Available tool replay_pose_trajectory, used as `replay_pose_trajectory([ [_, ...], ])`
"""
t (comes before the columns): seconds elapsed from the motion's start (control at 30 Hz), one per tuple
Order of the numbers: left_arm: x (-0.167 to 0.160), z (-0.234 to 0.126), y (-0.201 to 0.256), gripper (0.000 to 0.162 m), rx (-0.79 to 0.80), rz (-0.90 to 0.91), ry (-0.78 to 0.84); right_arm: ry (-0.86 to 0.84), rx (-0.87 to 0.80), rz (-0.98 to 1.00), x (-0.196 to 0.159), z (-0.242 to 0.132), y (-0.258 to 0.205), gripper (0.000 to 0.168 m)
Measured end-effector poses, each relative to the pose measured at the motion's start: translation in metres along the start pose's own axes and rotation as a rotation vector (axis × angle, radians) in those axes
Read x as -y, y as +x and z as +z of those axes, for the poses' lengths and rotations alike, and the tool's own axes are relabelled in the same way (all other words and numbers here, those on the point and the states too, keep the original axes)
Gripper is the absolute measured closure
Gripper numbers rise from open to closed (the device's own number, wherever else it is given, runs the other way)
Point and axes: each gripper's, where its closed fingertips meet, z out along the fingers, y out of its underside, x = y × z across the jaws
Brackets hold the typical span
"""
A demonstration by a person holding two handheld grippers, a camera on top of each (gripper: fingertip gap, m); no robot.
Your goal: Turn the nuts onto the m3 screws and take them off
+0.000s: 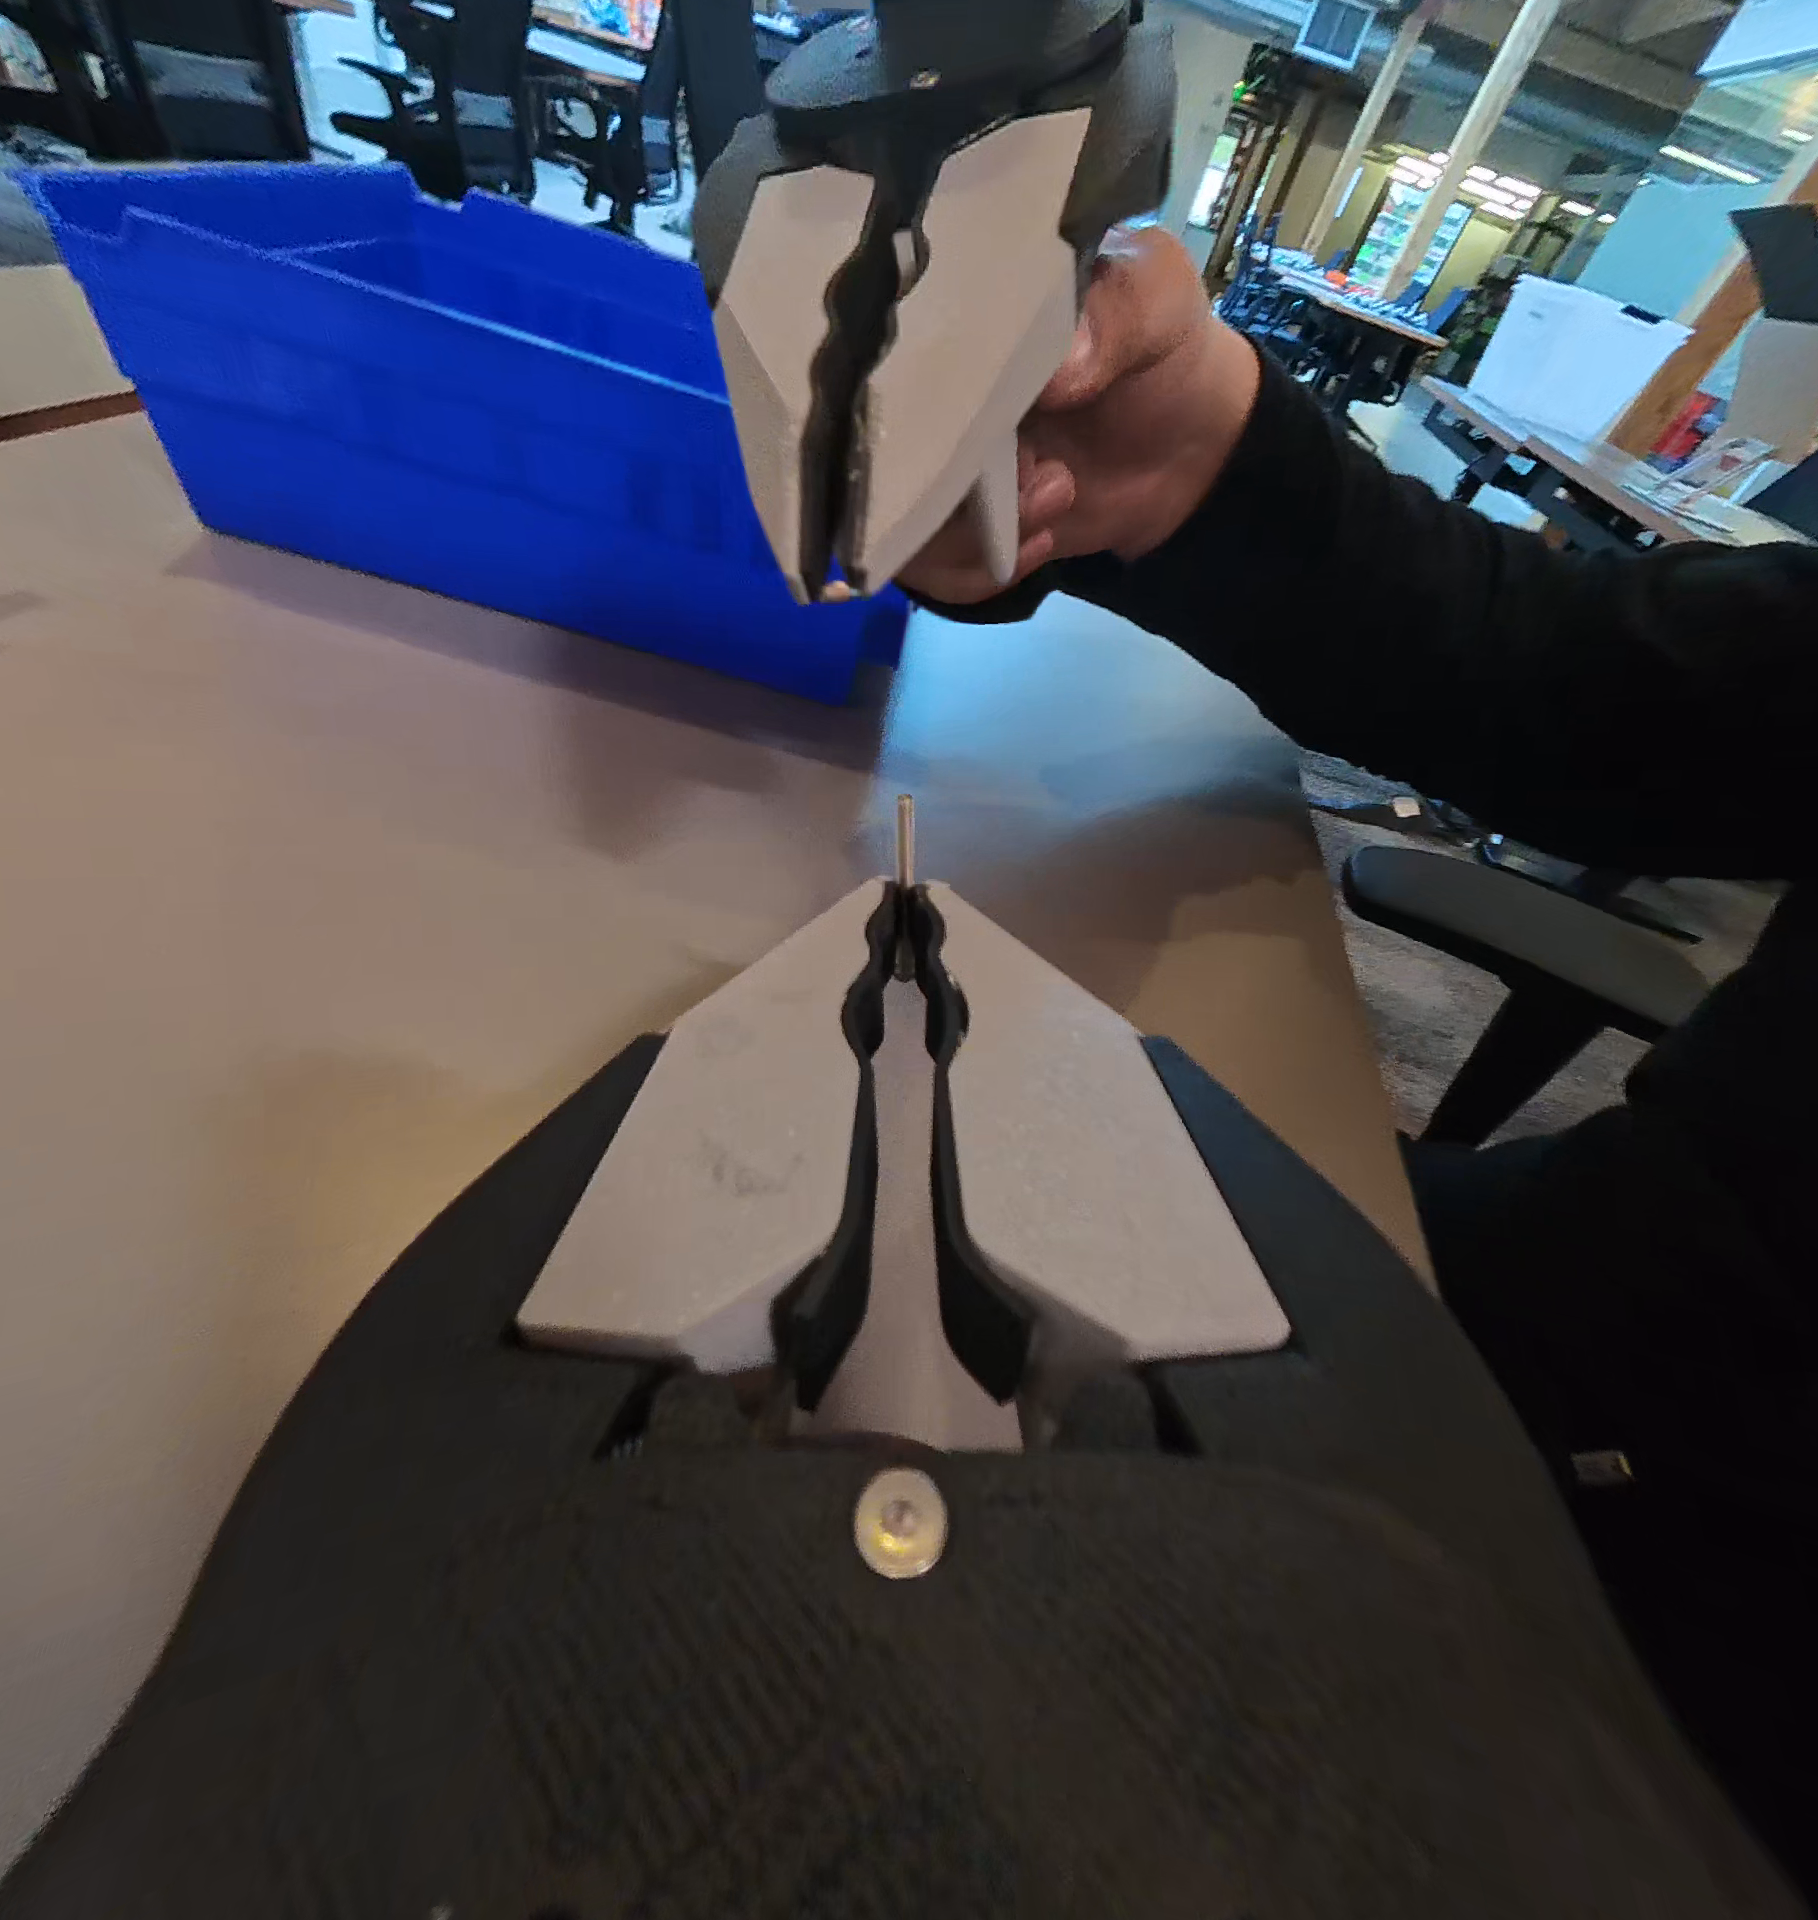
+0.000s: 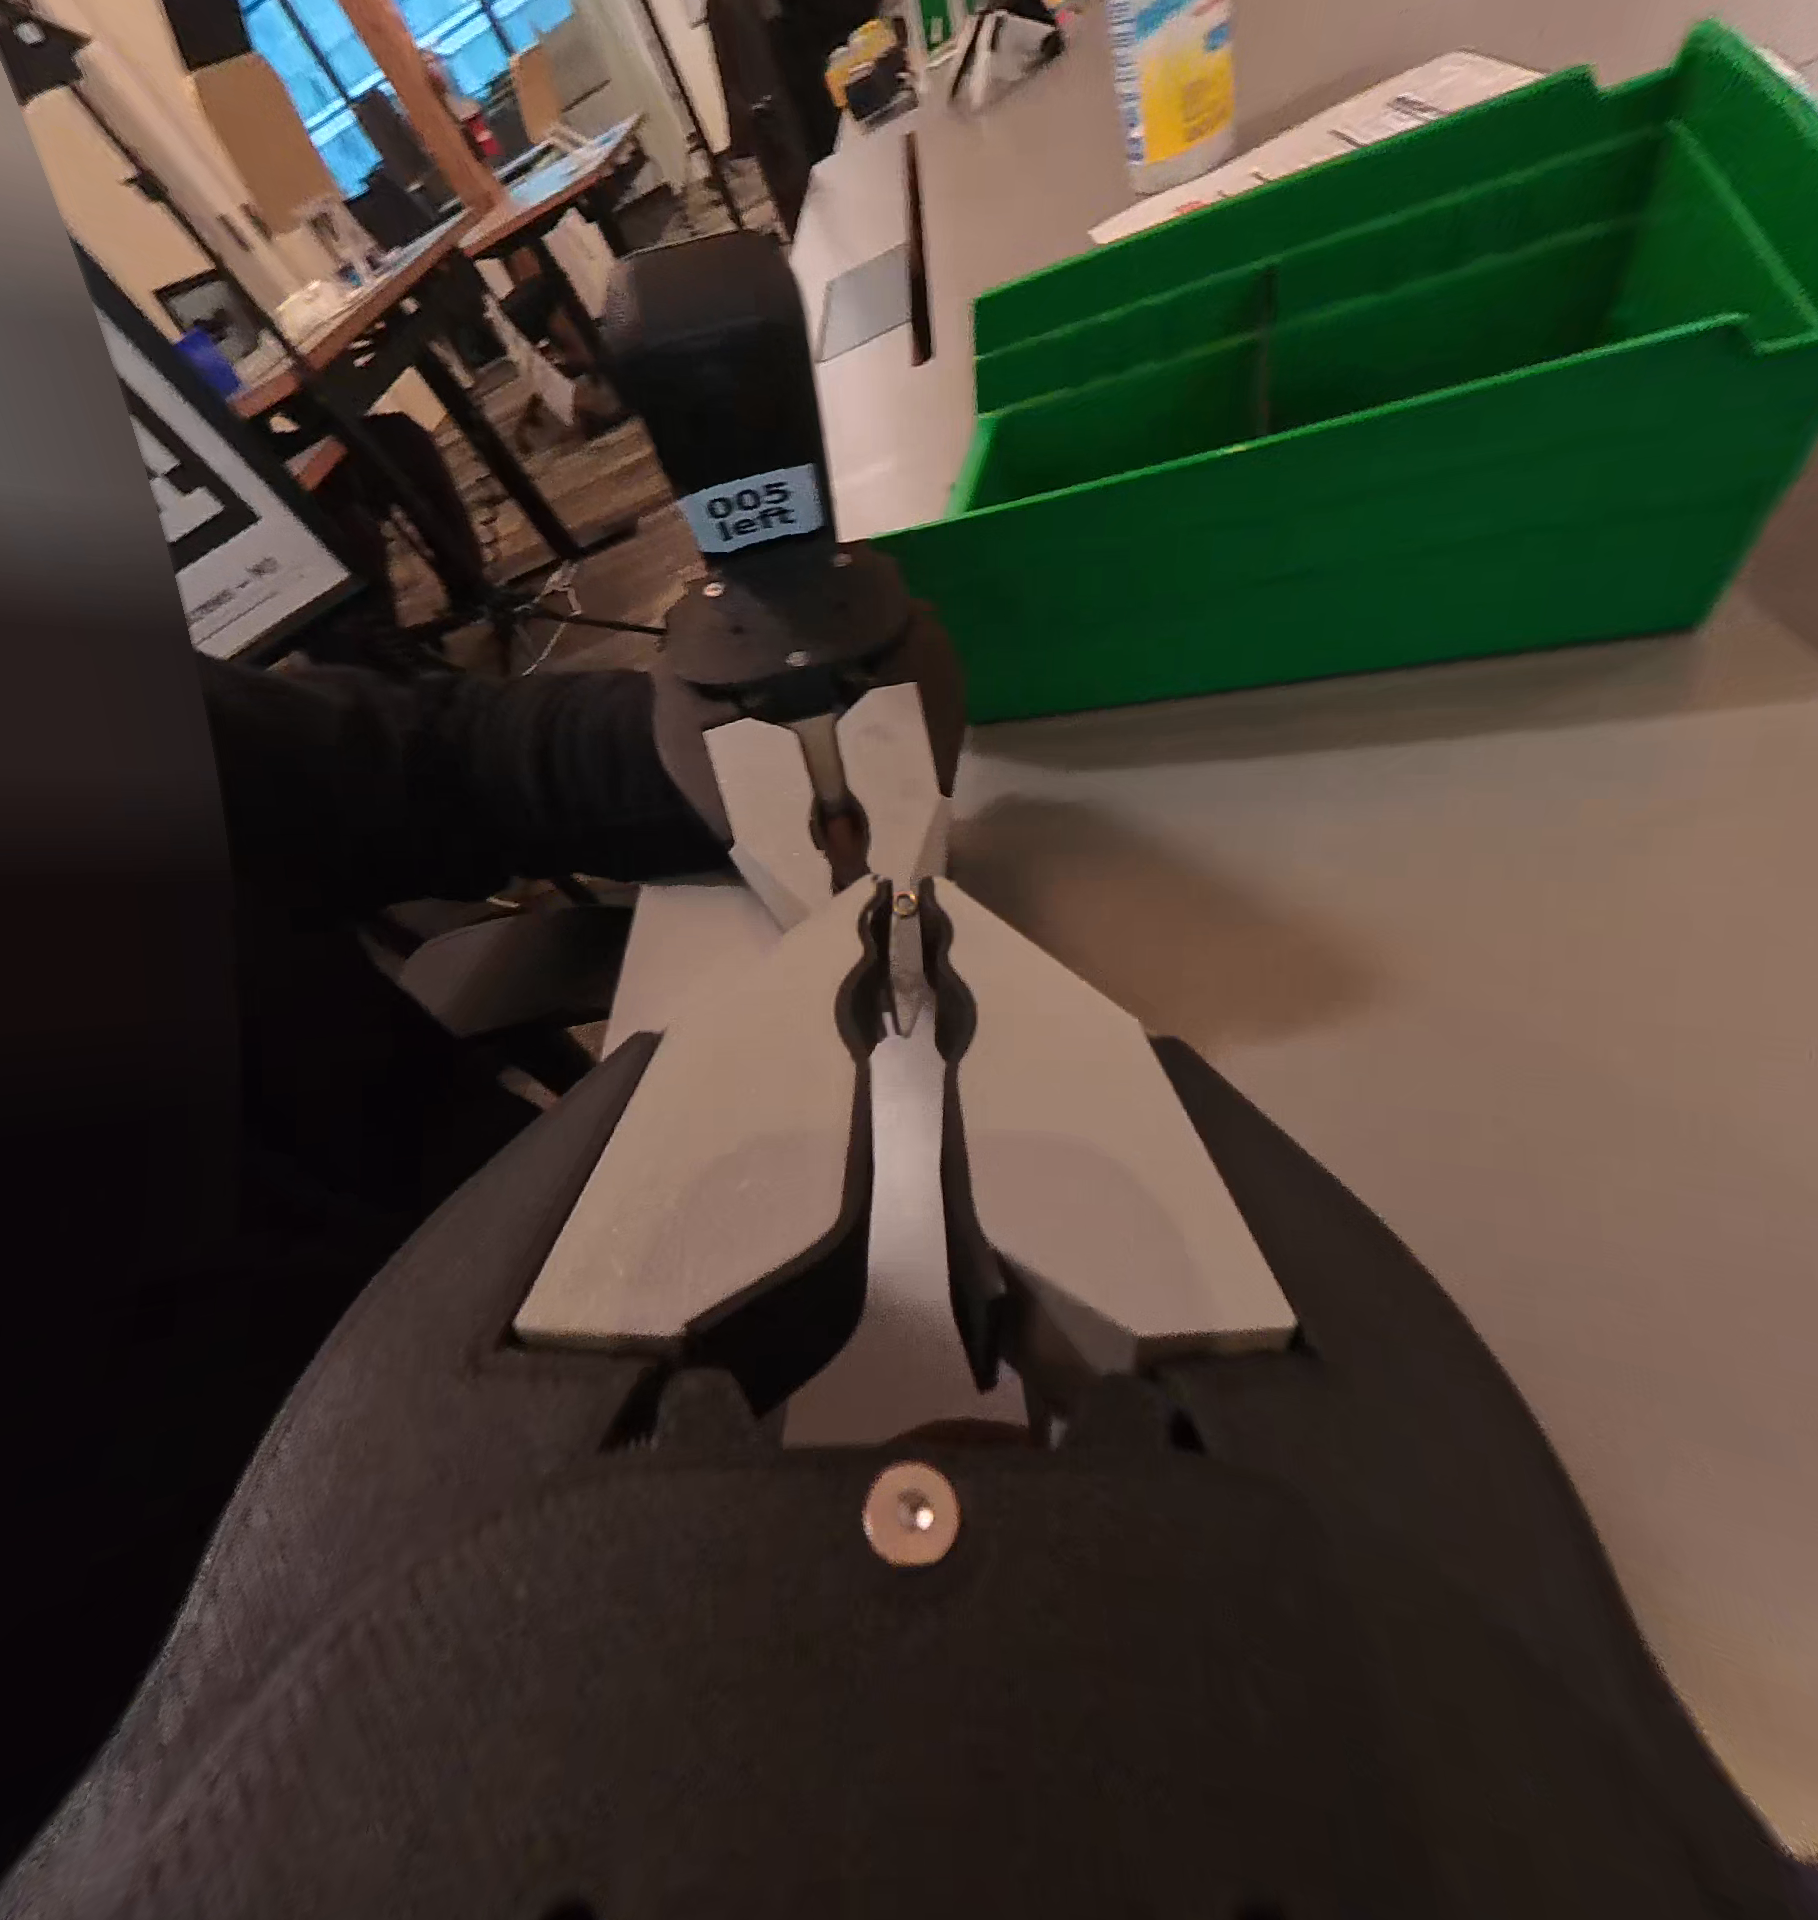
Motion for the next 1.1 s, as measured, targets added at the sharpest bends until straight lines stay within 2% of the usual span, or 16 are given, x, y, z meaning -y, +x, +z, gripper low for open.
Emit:
replay_pose_trajectory([
  [0.17,0.006,-0.002,0.009,0.162,-0.039,0.007,0.025,0.0,0.091,0.028,0.003,0.005,-0.02,0.166],
  [0.6,0.014,-0.002,0.024,0.162,-0.048,0.081,0.048,-0.086,0.048,-0.202,-0.01,0.009,-0.04,0.166],
  [1.1,0.011,0.001,0.027,0.162,-0.036,0.118,0.034,-0.168,-0.003,-0.282,-0.018,0.011,-0.038,0.166],
])
